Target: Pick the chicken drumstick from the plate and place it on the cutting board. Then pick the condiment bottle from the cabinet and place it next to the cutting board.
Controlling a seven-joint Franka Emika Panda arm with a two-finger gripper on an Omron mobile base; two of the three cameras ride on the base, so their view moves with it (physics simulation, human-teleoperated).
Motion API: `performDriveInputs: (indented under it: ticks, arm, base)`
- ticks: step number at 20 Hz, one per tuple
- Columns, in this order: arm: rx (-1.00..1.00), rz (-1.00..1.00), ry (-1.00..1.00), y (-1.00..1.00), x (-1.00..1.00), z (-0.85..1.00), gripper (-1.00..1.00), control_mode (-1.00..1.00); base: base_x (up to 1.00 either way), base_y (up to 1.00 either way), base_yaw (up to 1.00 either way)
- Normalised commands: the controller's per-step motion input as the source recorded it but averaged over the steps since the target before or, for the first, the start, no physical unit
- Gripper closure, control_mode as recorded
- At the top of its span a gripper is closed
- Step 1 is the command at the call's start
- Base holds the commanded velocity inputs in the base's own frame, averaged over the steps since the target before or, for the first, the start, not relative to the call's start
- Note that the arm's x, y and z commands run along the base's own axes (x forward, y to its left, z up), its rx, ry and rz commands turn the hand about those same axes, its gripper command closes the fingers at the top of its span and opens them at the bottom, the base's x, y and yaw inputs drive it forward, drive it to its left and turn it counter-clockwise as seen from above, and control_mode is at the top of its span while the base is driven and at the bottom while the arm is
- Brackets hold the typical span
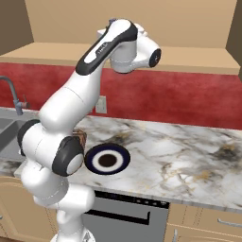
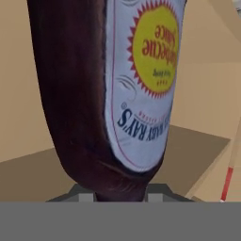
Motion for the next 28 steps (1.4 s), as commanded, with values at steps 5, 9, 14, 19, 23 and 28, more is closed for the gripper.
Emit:
performDriveInputs:
  ticks: [5,9,14,19,23,28]
  arm:
    - [0.0,0.0,0.0,-0.01,-0.26,0.0,1.0,-1.0]
    - [0.0,0.0,0.0,0.0,-0.25,0.0,1.0,-1.0]
    - [0.0,0.0,0.0,-0.01,-0.26,0.0,1.0,-1.0]
    - [0.0,0.0,0.0,-0.04,-0.3,0.0,1.0,-1.0]
    - [0.0,0.0,0.0,-0.05,-0.34,0.0,1.0,-1.0]
    - [0.0,0.0,0.0,-0.06,-0.33,0.0,1.0,-1.0]
  base:
    - [0.0,0.0,0.0]
    - [0.0,0.0,0.0]
    - [0.0,0.0,0.0]
    - [0.0,0.0,0.0]
    - [0.0,0.0,0.0]
    - [0.0,0.0,0.0]
